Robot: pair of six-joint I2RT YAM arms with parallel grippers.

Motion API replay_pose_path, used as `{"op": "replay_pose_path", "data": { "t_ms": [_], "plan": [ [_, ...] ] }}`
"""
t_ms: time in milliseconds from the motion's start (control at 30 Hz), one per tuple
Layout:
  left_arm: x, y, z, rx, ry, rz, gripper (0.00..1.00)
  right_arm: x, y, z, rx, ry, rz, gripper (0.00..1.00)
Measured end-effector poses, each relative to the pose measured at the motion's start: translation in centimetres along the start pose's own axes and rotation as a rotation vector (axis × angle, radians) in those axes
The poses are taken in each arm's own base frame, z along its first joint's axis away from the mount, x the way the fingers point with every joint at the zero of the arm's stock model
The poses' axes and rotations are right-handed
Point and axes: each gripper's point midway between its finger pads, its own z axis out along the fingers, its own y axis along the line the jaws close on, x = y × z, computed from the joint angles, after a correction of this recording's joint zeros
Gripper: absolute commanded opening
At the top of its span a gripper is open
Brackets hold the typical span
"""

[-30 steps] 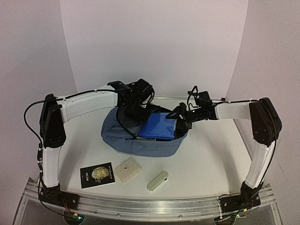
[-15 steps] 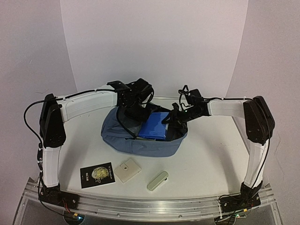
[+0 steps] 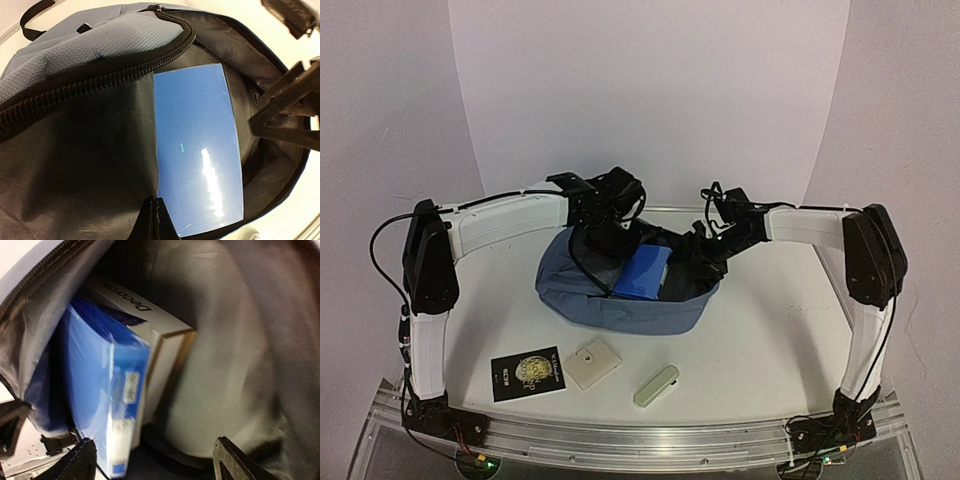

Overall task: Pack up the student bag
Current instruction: Place the book in the student bag.

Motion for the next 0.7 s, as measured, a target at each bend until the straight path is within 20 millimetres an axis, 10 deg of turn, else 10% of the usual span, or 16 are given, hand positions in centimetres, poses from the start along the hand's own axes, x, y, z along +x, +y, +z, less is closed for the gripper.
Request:
{"op": "replay_pose_path", "data": {
  "t_ms": [300, 700],
  "plan": [
    [0.2, -0.1, 0.4, 0.010, -0.001, -0.011, 0.00, 1.3, 0.8, -0.6, 0.003, 0.031, -0.059, 0.40],
    [0.5, 0.2, 0.8, 0.067, 0.004, -0.050, 0.04, 0.5, 3.3, 3.9, -0.079, 0.087, -0.061, 0.47]
  ]
}}
